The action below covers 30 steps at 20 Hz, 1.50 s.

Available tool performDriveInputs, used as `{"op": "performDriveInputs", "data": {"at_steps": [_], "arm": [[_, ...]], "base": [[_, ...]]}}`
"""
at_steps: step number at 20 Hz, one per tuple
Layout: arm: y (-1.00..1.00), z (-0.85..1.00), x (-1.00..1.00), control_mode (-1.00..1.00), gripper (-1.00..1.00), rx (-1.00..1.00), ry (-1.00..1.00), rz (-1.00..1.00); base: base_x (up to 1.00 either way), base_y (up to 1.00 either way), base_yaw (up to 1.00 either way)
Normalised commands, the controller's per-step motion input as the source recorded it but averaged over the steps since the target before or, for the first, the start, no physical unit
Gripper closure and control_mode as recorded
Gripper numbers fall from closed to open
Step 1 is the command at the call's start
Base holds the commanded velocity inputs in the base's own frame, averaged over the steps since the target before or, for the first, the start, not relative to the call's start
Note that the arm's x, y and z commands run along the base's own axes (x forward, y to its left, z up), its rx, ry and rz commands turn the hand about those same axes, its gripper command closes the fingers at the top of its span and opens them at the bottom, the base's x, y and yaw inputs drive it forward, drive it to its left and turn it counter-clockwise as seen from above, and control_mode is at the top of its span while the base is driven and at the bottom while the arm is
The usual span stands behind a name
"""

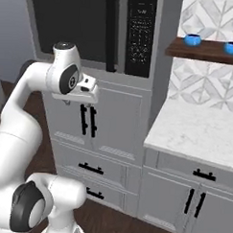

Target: Gather all objects into one cabinet and sort the glasses and bowls to opposite sides.

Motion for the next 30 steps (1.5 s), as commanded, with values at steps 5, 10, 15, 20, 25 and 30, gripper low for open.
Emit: {"op": "performDriveInputs", "data": {"at_steps": [5, 10, 15, 20, 25, 30], "arm": [[0.0, 0.0, 0.0, 1.0, -1.0, 0.0, 0.0, 0.0], [0.0, 0.0, 0.0, 1.0, -1.0, 0.0, 0.0, 0.0], [0.0, 0.0, 0.0, 1.0, -1.0, 0.0, 0.0, 0.0], [0.0, 0.0, 0.0, 1.0, -1.0, 0.0, 0.0, 0.0], [0.0, 0.0, 0.0, 1.0, -1.0, 0.0, 0.0, 0.0], [0.0, 0.0, 0.0, 1.0, -1.0, 0.0, 0.0, 0.0]], "base": [[-0.06, 0.88, 0.45], [0.0, 0.64, 0.51], [0.0, 0.43, 0.55], [0.0, 0.45, 0.55], [0.07, 0.46, 0.51], [0.28, 0.47, 0.42]]}}
